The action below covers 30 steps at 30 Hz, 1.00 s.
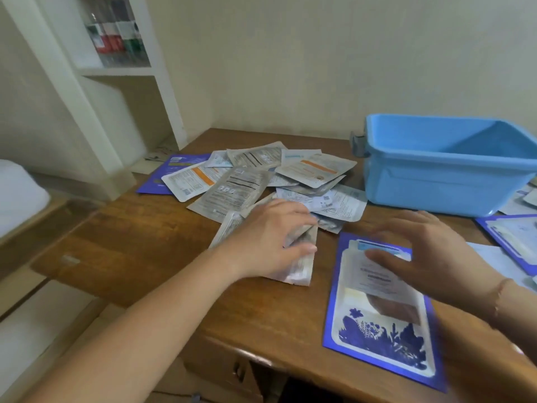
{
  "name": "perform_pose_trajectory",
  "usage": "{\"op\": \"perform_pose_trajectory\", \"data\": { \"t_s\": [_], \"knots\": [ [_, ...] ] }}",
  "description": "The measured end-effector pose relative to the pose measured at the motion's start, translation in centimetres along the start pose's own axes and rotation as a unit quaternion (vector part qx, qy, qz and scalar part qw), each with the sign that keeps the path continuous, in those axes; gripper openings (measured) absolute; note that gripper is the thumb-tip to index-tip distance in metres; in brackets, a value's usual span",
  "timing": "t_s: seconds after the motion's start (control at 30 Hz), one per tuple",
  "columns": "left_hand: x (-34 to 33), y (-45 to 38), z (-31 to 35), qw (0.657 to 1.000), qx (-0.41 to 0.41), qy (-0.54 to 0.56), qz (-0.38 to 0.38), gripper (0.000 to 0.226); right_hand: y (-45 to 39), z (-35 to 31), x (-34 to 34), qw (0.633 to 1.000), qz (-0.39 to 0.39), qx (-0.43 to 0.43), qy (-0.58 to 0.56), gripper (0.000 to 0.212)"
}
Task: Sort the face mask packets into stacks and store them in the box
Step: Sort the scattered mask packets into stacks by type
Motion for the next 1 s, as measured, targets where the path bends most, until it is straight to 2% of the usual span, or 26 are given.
{"op": "perform_pose_trajectory", "data": {
  "t_s": [0.13, 0.2, 0.37, 0.5, 0.6, 0.67, 0.73, 0.9, 1.0],
  "knots": [
    [3.8, -1.9, -10.0, 0.984, 0.149, -0.073, 0.065, 0.048, -4.6, -3.7, -1.5, 0.998, 0.009, 0.051, -0.036, 0.037],
    [5.6, -1.8, -14.9, 0.968, 0.212, -0.102, 0.090, 0.051, -7.2, -6.1, -2.8, 0.996, 0.009, 0.083, -0.043, 0.035],
    [7.4, 0.7, -26.4, 0.913, 0.365, -0.177, 0.051, 0.053, -13.3, -11.4, -6.8, 0.989, -0.018, 0.140, -0.039, 0.032],
    [7.5, 1.7, -30.8, 0.894, 0.415, -0.159, 0.055, 0.051, -15.8, -13.9, -9.3, 0.986, -0.040, 0.159, -0.034, 0.033],
    [6.6, 2.1, -33.6, 0.888, 0.444, -0.116, 0.037, 0.078, -16.5, -15.2, -10.5, 0.985, -0.052, 0.163, -0.035, 0.034],
    [7.0, 2.2, -34.4, 0.878, 0.466, -0.085, 0.062, 0.088, -16.7, -15.5, -11.1, 0.985, -0.055, 0.163, -0.032, 0.035],
    [7.8, 2.2, -33.7, 0.873, 0.477, -0.079, 0.067, 0.080, -16.7, -15.5, -11.6, 0.984, -0.061, 0.162, -0.034, 0.035],
    [8.7, 2.5, -33.4, 0.858, 0.497, 0.037, 0.126, 0.025, -16.5, -16.0, -12.3, 0.982, -0.063, 0.170, -0.046, 0.035],
    [9.0, 3.5, -30.9, 0.852, 0.498, 0.081, 0.135, 0.011, -16.5, -16.7, -12.4, 0.981, -0.067, 0.173, -0.054, 0.040]
  ]
}}
Point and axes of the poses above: each hand's wrist, its own y-axis away from the middle knuckle, its own x-axis out of the back of the hand, z = x × y, the point moved 10 cm from there along -y, towards the middle knuckle, and after that the axes turned 9 degrees about z, right-handed, at the moved point
